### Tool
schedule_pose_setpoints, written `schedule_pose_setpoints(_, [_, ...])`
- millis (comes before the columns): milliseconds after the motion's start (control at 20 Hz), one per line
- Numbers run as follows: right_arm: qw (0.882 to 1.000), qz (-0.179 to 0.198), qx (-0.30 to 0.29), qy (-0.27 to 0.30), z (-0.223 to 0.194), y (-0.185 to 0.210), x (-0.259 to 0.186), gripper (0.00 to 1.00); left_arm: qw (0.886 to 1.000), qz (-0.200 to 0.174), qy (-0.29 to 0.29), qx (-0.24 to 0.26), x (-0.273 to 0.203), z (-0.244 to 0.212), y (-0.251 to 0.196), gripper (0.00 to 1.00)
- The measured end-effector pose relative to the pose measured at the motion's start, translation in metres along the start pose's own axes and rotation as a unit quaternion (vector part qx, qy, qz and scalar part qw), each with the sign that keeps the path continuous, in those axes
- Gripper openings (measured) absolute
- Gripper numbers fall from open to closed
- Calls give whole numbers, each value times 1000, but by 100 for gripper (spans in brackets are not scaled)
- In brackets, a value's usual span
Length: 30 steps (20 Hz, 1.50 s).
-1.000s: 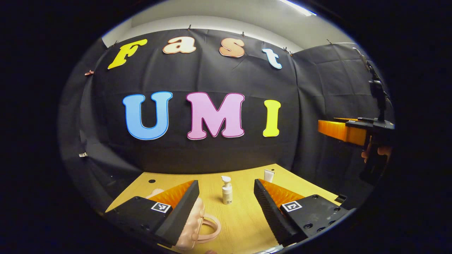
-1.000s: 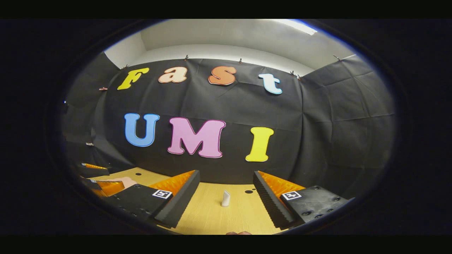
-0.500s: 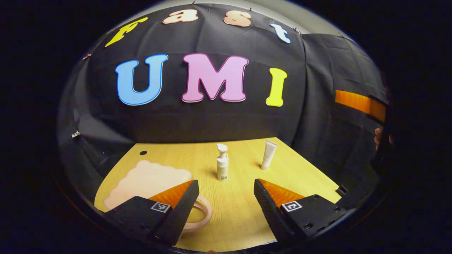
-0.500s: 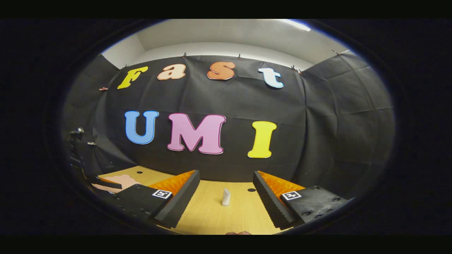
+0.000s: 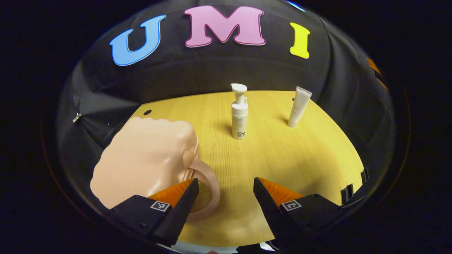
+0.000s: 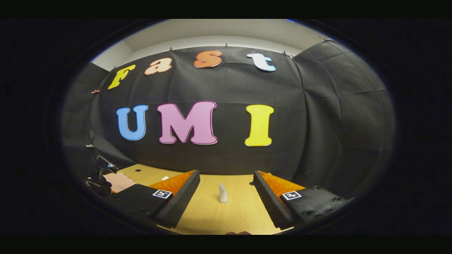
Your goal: First open the suitcase, pack the skin care products into it, and then close the suitcase.
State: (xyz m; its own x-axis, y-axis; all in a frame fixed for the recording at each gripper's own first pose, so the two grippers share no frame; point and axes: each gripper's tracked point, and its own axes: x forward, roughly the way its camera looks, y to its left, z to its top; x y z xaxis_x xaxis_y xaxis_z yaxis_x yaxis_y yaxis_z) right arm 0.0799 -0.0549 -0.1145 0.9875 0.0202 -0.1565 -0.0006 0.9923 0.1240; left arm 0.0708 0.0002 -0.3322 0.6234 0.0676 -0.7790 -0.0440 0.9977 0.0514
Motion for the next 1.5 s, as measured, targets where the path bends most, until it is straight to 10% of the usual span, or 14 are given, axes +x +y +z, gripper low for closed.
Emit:
schedule_pose_setpoints(350, [999, 5, 26, 37, -30, -28, 26, 96, 995, -10, 80, -57, 45, -27, -4, 87])
schedule_pose_setpoints(550, [999, 9, 37, 39, -29, -34, 35, 97, 995, -18, 98, -13, 47, -34, 8, 19])
schedule_pose_setpoints(1100, [998, -10, 53, 45, -41, -29, 31, 97, 998, -46, 45, -13, -19, 52, 17, 12])
schedule_pose_setpoints(1500, [999, -8, 26, 15, -6, 38, 35, 97, 997, -57, -41, -18, -110, 132, 115, 7])
